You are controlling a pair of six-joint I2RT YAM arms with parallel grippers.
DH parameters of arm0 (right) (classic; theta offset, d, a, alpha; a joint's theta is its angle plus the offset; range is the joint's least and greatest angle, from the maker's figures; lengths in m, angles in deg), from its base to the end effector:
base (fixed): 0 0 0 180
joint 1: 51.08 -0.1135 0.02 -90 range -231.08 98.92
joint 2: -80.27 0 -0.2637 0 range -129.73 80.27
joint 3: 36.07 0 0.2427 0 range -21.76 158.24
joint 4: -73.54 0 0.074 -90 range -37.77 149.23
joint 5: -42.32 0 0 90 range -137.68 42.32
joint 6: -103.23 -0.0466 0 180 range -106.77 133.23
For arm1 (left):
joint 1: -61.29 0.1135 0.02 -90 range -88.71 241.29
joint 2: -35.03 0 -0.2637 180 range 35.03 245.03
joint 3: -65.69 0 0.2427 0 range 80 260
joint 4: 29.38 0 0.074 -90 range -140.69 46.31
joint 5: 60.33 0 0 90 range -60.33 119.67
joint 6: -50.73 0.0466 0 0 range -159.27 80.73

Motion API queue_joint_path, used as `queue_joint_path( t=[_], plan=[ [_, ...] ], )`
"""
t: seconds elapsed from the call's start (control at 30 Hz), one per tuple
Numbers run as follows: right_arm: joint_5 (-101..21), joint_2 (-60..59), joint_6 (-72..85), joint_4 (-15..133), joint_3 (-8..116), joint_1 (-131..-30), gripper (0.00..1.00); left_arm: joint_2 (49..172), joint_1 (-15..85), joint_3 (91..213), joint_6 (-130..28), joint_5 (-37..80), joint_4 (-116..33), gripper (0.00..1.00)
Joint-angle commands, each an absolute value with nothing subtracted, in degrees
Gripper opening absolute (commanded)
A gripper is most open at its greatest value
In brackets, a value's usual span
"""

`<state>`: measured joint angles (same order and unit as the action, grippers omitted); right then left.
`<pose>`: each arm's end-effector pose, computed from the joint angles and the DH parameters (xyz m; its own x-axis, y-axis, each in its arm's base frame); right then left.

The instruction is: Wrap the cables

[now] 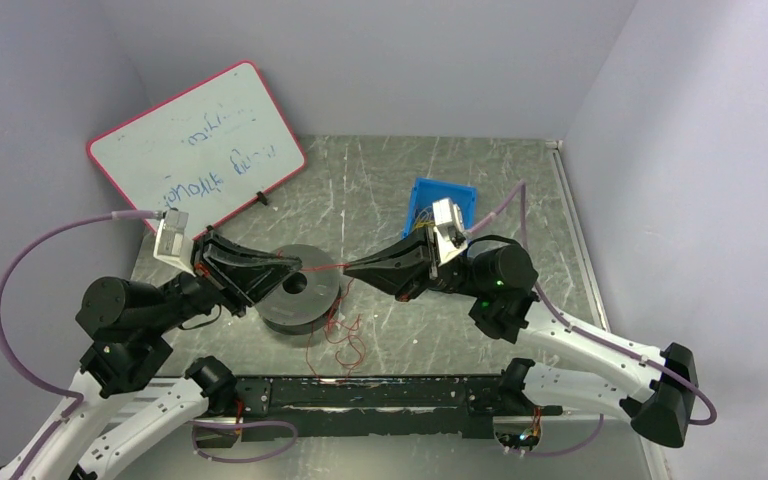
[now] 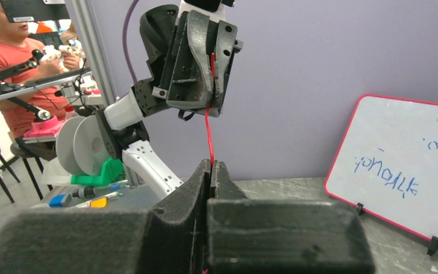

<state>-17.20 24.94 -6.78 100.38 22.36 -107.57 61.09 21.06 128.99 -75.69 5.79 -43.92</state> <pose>0.0969 0.1892 0.4005 -0.0700 0.4284 -0.9009 -0.9975 -0.0397 0.0586 0.0519 -0.0686 0.4212 -0.2828 -0.4718 -0.8351 0.8796 0.2197 -0.4220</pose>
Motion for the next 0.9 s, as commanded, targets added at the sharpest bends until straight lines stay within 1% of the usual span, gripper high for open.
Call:
queue_joint_path(
  t=[0.0,0.07,0.2,0.27,0.4,0.57,0.73,0.87],
  plan=[
    [-18.59,25.43,-4.83,98.25,23.32,-107.82,0.0,60.38,21.17,129.33,-75.03,7.97,-43.85,0.15],
    [-19.81,25.51,-4.55,97.35,22.98,-107.83,0.0,60.43,21.21,129.66,-74.71,8.97,-44.82,0.24],
    [-24.32,26.11,-3.6,93.96,22.89,-107.85,0.0,60.28,21.15,131.63,-73.06,14.38,-50.49,0.45],
    [-27.59,26.11,-2.73,89.34,24.14,-107.84,0.0,60.01,21.14,132.52,-72.46,18.32,-54.29,0.53],
    [-35.45,26.28,-1.1,80.46,26.41,-107.83,0.0,59.26,21.13,133.78,-71.73,26.17,-61.26,0.64],
    [-43.66,26.93,2.09,69.77,28.83,-107.84,0.0,58.97,21.22,135.31,-71.08,33.42,-69.26,0.71],
    [-49.53,27.99,5.25,59.16,31.53,-107.81,0.0,60.21,21.18,136.6,-69.97,37.22,-74.11,0.74],
    [-55.51,29.15,6.12,49.71,33.63,-107.78,0.0,63.97,21.15,138.36,-69.69,39.11,-79.0,0.76]
  ],
)
